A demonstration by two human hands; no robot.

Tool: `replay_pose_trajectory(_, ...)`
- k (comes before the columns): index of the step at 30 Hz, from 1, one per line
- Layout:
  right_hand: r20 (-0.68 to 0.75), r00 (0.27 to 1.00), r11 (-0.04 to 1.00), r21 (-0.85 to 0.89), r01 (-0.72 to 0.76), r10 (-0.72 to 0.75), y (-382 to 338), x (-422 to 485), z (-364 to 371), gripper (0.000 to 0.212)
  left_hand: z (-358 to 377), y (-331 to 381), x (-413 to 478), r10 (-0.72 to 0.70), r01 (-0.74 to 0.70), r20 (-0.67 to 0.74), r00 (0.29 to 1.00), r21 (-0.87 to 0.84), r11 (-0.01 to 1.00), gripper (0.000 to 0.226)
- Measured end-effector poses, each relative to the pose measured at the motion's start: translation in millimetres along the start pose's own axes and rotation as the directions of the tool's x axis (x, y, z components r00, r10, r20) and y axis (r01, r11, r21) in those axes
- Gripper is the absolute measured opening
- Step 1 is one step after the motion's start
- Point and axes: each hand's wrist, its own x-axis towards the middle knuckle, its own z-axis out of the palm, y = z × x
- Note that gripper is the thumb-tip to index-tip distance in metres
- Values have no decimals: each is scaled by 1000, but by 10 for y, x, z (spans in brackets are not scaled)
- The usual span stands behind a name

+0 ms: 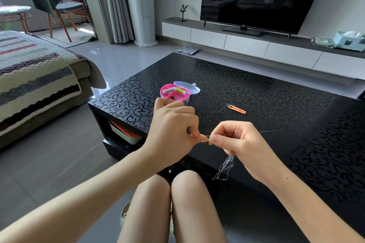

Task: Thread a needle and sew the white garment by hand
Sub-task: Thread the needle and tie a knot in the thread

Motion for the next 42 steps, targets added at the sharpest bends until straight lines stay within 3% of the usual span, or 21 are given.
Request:
replay_pose_trajectory(5, 4, 999, 994, 94, -53, 53, 13, 8, -44, 18, -20, 19, 22, 10, -8, 29, 1000, -56, 998, 38)
replay_pose_trajectory(11, 33, 998, 991, 126, -55, 51, -13, -9, -54, 13, -76, 19, 32, 61, -17, 144, 988, -287, 958, 30)
replay_pose_trajectory(18, 56, 998, 998, 50, -42, 40, -18, -49, -45, 20, -61, 35, -7, 20, 28, 172, 985, -272, 962, 42)
replay_pose_trajectory(26, -204, 979, 1000, -3, -1, 0, 45, -54, -62, 22, -211, 45, 19, -145, 292, 353, 924, -407, 866, 32)
replay_pose_trajectory(29, -204, 979, 1000, 23, -8, 12, 52, -54, -70, 21, -271, 19, 25, -162, 331, 378, 912, -440, 835, 24)
replay_pose_trajectory(33, -102, 994, 999, 30, -27, 30, 35, 13, -79, 23, -286, -53, 40, -116, 315, 475, 872, -364, 877, 15)
replay_pose_trajectory(37, 156, 983, 992, 64, -107, 96, 51, 79, -142, 15, -313, -137, 69, -137, 332, 556, 820, -266, 905, 21)
replay_pose_trajectory(40, 321, 942, 972, 177, -155, 92, 127, 161, -147, 53, -401, -132, 157, -211, 488, 583, 785, -370, 791, 25)
replay_pose_trajectory(42, 342, 937, 966, 212, -150, 71, 212, 245, -121, 70, -439, -157, 264, -227, 514, 568, 791, -414, 751, 26)
